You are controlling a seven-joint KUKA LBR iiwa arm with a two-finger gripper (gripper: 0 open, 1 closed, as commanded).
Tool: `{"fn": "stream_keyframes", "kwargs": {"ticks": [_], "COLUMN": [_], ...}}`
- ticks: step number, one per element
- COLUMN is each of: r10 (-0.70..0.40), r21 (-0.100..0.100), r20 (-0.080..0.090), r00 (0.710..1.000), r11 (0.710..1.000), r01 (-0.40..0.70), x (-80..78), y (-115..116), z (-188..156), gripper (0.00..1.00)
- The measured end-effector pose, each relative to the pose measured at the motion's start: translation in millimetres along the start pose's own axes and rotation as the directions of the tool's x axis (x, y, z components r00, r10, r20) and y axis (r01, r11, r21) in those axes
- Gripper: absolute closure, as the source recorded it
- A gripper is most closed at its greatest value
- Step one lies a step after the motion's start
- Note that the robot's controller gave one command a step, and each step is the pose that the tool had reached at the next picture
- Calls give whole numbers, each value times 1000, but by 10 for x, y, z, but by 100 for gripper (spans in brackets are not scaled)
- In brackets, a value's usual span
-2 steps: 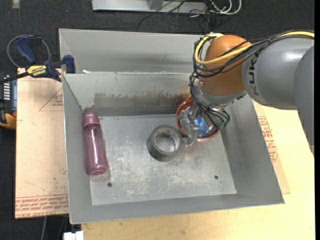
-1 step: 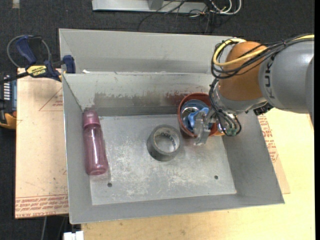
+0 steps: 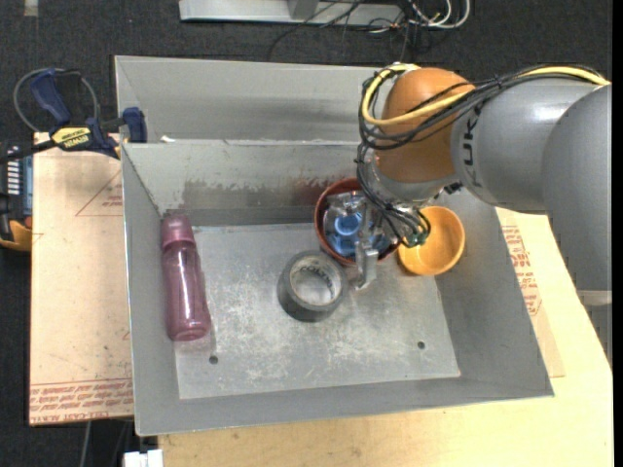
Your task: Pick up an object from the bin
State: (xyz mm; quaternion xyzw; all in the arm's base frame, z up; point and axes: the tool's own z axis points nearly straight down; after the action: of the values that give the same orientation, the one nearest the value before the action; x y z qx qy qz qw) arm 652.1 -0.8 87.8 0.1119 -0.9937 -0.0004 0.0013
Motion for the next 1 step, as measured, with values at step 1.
{"fn": "stream_keyframes", "kwargs": {"ticks": [1], "r10": [3], "r21": [-5], "r20": [-27], "r00": [1000], "r11": [1000], "r01": [-4], "x": [58], "y": [-1], "z": [30], "gripper": [100]}}
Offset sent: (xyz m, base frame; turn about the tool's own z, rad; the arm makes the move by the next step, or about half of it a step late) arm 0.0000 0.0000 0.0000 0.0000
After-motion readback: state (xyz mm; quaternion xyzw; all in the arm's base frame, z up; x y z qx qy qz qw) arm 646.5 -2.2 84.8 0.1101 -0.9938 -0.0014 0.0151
